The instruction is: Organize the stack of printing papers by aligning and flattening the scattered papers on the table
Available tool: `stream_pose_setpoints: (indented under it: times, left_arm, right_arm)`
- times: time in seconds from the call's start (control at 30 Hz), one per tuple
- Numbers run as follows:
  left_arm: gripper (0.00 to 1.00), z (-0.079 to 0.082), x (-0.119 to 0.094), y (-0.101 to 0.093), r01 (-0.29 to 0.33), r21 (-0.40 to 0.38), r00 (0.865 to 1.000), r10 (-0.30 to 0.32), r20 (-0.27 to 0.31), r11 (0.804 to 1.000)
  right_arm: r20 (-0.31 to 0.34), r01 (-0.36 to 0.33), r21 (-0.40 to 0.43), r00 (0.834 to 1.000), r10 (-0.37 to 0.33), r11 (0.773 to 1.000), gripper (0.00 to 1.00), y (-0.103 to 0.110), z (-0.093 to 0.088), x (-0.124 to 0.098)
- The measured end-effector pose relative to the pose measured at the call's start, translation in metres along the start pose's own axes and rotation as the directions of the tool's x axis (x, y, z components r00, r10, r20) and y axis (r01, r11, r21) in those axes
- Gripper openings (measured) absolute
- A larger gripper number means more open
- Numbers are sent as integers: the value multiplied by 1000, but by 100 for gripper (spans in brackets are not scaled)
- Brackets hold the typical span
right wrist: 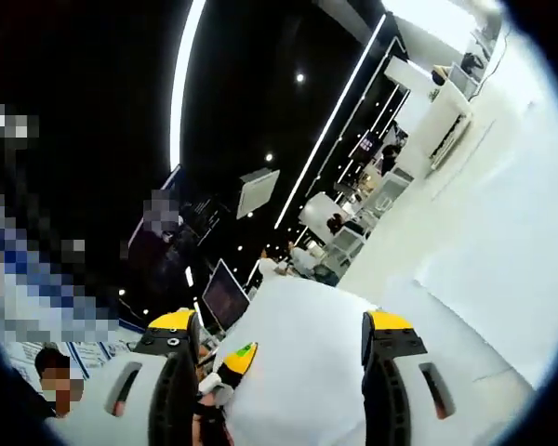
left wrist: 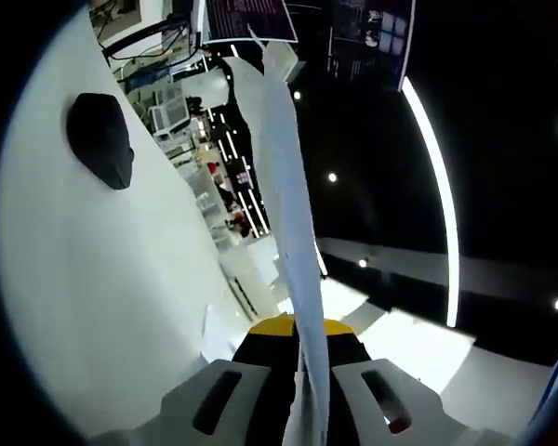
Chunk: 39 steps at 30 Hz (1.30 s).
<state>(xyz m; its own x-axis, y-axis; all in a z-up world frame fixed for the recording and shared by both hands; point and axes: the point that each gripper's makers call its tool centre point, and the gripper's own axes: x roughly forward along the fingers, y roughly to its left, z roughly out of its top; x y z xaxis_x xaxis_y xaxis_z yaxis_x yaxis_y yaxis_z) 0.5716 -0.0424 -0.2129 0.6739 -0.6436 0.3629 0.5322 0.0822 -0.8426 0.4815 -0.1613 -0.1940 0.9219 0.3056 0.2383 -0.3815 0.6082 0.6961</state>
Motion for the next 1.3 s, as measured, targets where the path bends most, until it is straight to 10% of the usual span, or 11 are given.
stream_pose_setpoints:
  times: [0.57, 1.3]
  left_arm:
    - [6, 1, 0, 1, 2, -5, 1000, -2, -3, 1000]
    - [6, 2, 1, 2, -11, 7, 1000, 11, 10, 1000]
  right_arm:
    - [-21, 31, -131, 999, -34, 991, 80, 1, -2, -2]
    - [-94, 121, -369, 982, -167, 922, 90, -21, 12, -8]
